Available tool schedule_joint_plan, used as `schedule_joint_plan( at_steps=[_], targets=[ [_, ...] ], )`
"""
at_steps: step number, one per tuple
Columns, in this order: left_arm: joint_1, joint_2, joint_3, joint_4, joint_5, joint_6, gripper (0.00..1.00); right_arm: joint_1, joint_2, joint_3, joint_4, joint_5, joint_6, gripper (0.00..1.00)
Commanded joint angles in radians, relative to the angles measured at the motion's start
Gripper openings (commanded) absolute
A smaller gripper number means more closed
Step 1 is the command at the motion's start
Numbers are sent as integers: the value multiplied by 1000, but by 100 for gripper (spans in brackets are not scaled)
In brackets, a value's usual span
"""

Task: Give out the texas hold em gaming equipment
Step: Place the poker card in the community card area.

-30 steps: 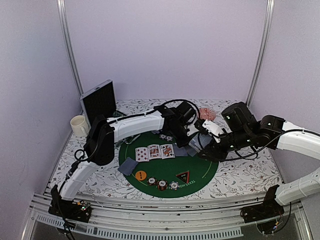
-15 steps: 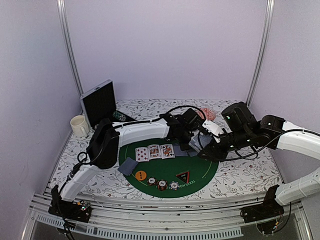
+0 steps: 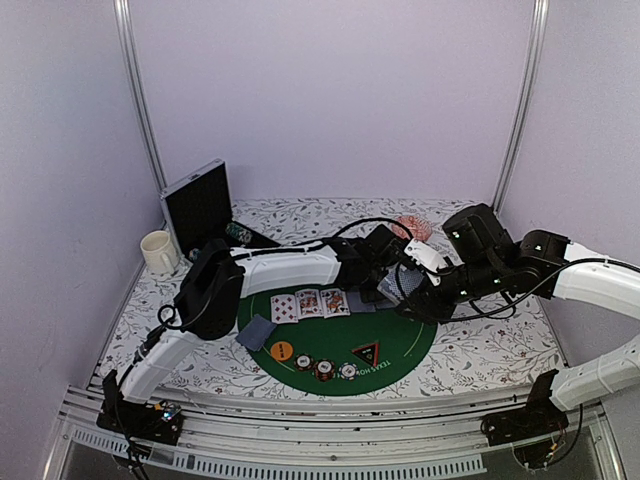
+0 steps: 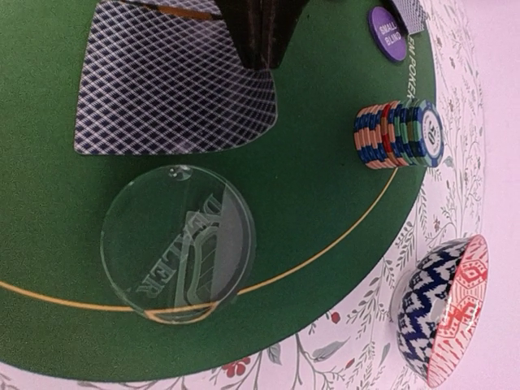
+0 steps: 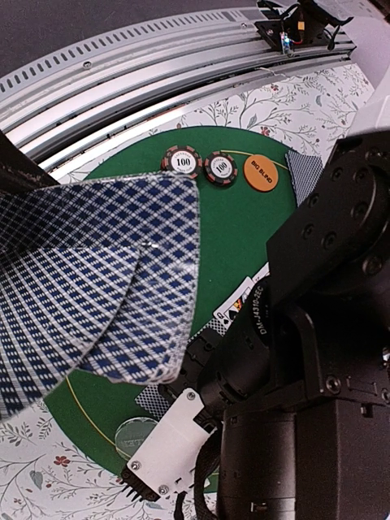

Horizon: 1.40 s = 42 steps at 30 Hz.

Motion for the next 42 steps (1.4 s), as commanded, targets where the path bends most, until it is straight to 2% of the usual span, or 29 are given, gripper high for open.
schedule_joint_plan(
  at_steps=[1, 10, 13, 16, 21, 28, 33, 36, 39, 42],
  targets=[
    [-17, 20, -17, 41, -24, 26, 0, -1, 1, 19, 1, -18, 7, 48],
    [-18, -1, -42, 41, -33, 8, 2, 0, 6, 21, 1, -19, 6, 48],
    [-18, -12, -44, 40, -39, 2, 21, -1, 8, 23, 1, -20, 6, 48],
    [-17, -23, -51, 49, -54, 2, 32, -2, 9, 25, 1, -22, 7, 48],
    [-18, -54, -67, 84, -68, -6, 40, -2, 11, 24, 0, -25, 8, 48],
    [-8, -110, -92, 95, -52, -58, 41, -2, 4, 26, -2, -22, 9, 48],
    [13, -194, -186, 101, 99, -114, 39, -1, -2, 21, -5, -19, 12, 48],
    [18, -288, -324, 152, 249, -96, 38, -2, -6, 21, -5, -20, 12, 48],
    [14, -379, -497, 226, 364, -10, 45, -1, -15, 21, -7, -21, 13, 48],
    [21, -403, -576, 253, 352, 29, 53, -1, -24, 16, -9, -21, 14, 48]
  ],
)
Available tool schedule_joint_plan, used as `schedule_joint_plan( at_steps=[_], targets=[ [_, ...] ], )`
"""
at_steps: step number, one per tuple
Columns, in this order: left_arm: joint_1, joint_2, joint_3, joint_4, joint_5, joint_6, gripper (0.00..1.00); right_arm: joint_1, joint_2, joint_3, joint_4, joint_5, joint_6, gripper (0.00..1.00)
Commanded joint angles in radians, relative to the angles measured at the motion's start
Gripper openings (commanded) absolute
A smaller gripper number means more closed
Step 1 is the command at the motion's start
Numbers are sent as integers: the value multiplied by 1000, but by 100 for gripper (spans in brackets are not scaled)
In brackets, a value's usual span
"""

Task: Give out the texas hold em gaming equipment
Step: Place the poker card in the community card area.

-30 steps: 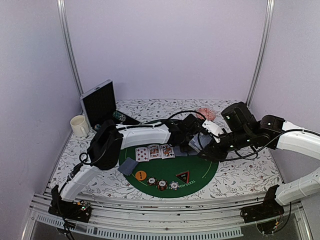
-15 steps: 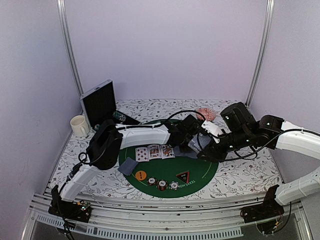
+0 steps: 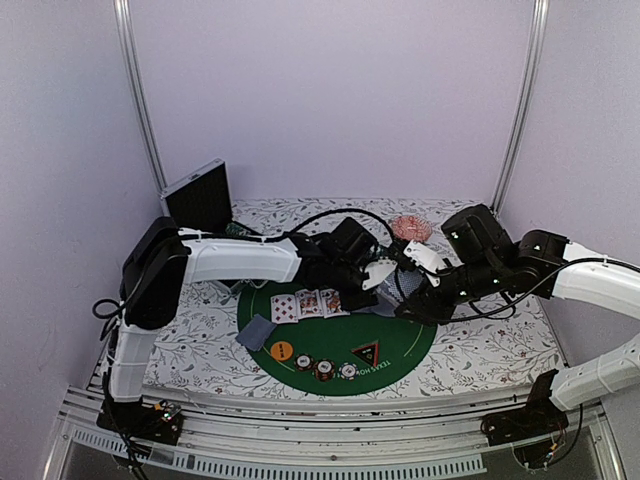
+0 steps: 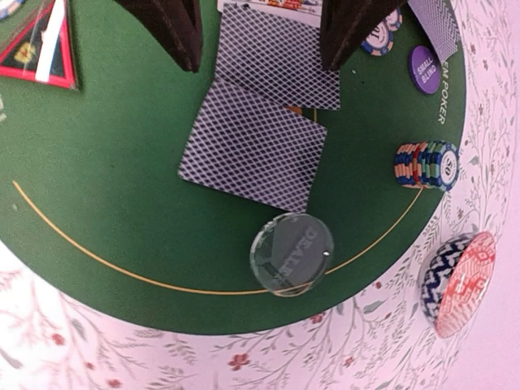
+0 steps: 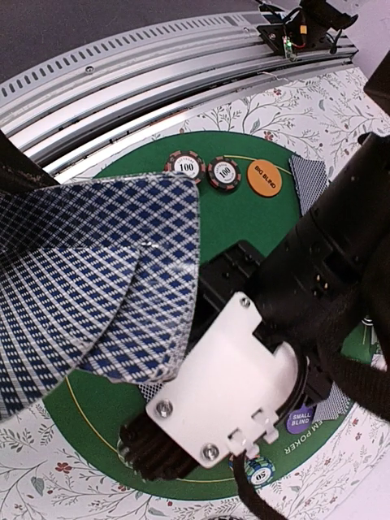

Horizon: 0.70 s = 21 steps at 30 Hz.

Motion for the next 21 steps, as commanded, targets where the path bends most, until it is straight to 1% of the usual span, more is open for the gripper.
schedule_joint_plan(
  at_steps=[1, 3, 7, 13, 16, 21],
  targets=[
    [13, -28, -86, 66, 83, 69, 54, -1, -30, 14, -2, -4, 6, 48],
    [13, 5, -55, 30, 48, 67, 53, -1, -28, 11, -1, -4, 7, 49],
    [12, 55, -6, -20, 52, 48, 46, -1, -29, 12, -3, -3, 10, 49],
    [12, 82, 2, -24, 55, 29, 40, -2, -42, 7, -6, 4, 11, 49],
    [14, 108, 30, -29, 46, 11, 35, -2, -40, 6, -4, 3, 12, 49],
    [14, 143, 69, -47, 64, -12, 31, -2, -35, 6, -3, 3, 11, 48]
  ],
)
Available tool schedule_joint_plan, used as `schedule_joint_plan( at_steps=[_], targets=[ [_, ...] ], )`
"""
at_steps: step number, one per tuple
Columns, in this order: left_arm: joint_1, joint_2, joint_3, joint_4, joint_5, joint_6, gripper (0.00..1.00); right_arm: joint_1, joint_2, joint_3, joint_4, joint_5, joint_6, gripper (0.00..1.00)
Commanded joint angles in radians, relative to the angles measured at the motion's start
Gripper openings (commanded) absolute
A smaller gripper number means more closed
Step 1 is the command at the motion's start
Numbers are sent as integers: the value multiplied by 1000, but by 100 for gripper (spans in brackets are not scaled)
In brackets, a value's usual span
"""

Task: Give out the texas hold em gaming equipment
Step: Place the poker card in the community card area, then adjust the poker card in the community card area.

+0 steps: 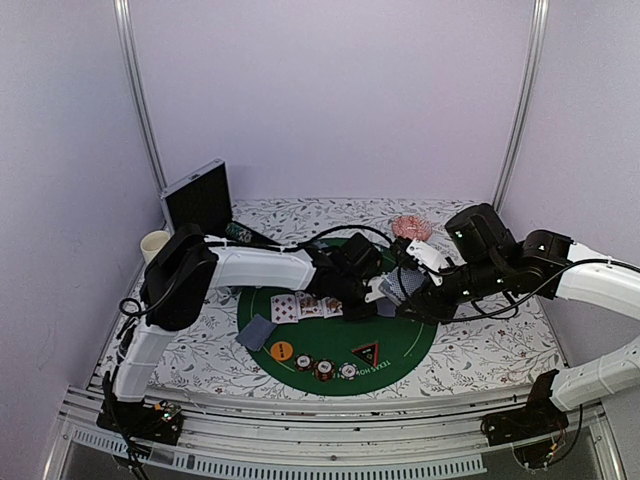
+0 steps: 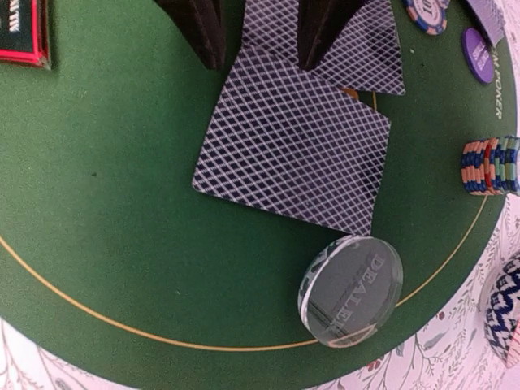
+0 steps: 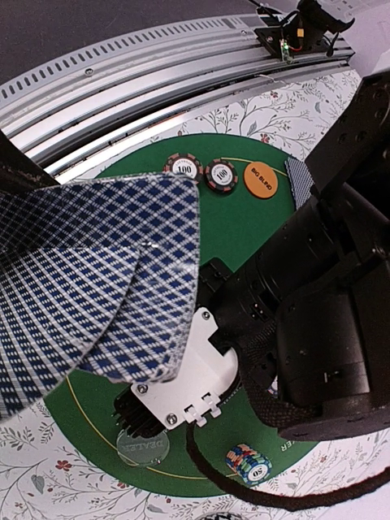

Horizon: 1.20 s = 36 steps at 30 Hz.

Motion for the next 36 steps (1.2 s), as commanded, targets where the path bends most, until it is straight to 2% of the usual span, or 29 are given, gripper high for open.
schedule_joint_plan(
  at_steps=[1, 7, 15, 18, 23, 28, 36],
  targets=[
    [9, 40, 38, -23, 25, -28, 31, -2, -17, 4, 1, 3, 10, 48],
    [8, 47, 40, -29, 6, -34, 29, -2, -20, 4, -2, 5, 10, 49],
    [31, 27, 26, -32, 1, -67, 41, -2, -11, 2, 4, 2, 8, 48],
    [35, 25, 17, -36, 25, -78, 42, -1, -9, 3, 4, 2, 8, 49],
    [34, 27, 12, -35, 105, -99, 40, -1, -2, 6, 4, 1, 7, 48],
    [33, 40, 18, -38, 119, -107, 34, -1, -2, 8, 3, 0, 7, 48],
    [24, 49, 33, -36, 161, -115, 34, -2, 1, 8, 2, 0, 9, 48]
  ],
)
